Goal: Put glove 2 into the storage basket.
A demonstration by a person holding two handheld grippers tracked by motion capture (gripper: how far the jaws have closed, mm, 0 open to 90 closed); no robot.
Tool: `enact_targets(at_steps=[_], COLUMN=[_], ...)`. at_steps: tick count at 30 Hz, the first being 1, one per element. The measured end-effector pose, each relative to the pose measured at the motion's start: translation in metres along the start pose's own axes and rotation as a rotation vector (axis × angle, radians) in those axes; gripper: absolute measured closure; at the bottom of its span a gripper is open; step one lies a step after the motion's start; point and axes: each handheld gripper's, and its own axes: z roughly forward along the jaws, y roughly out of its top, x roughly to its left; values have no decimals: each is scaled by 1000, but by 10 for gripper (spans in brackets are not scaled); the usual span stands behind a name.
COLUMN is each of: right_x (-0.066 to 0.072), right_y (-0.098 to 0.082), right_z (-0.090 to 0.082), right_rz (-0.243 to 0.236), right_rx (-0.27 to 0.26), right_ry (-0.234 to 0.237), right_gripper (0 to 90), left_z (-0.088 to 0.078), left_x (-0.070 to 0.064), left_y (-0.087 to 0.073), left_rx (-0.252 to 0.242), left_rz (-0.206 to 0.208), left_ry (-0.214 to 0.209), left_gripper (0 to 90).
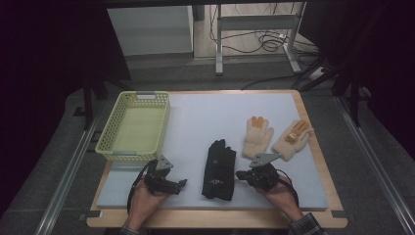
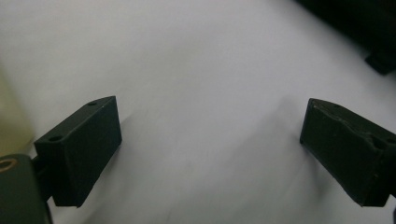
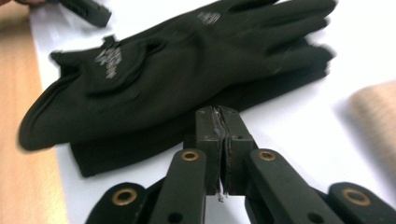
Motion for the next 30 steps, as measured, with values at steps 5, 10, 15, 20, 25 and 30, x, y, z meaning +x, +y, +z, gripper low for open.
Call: enact_targets(at_steps=[5,10,15,20,25,30], right_x=[9,14,21,26,28,29], right_y=[-8,-4,3,12,22,29], right_z=[8,16,25,37,49,59], right_rz=[-12,-11,-15,-21,-29,-35], right_rx=[29,31,35,35,33,29], right_ry=[29,39,51,41,15,0], right_gripper=[883,883,882,882,882,882], left_z=[-11,-12,-12,-12,-12,-12], left_x=[10,13,14,15,14,12], left_y=[-18,-20,-21,-22,-23,-24], left_rx=[-24,-32,-39,-44,-50,-64], left_rz=[-29,-17,-18,-23,-27,-37], left_ry=[19,6,3,3,9,18], left_gripper=[39,39,49,63,62,62])
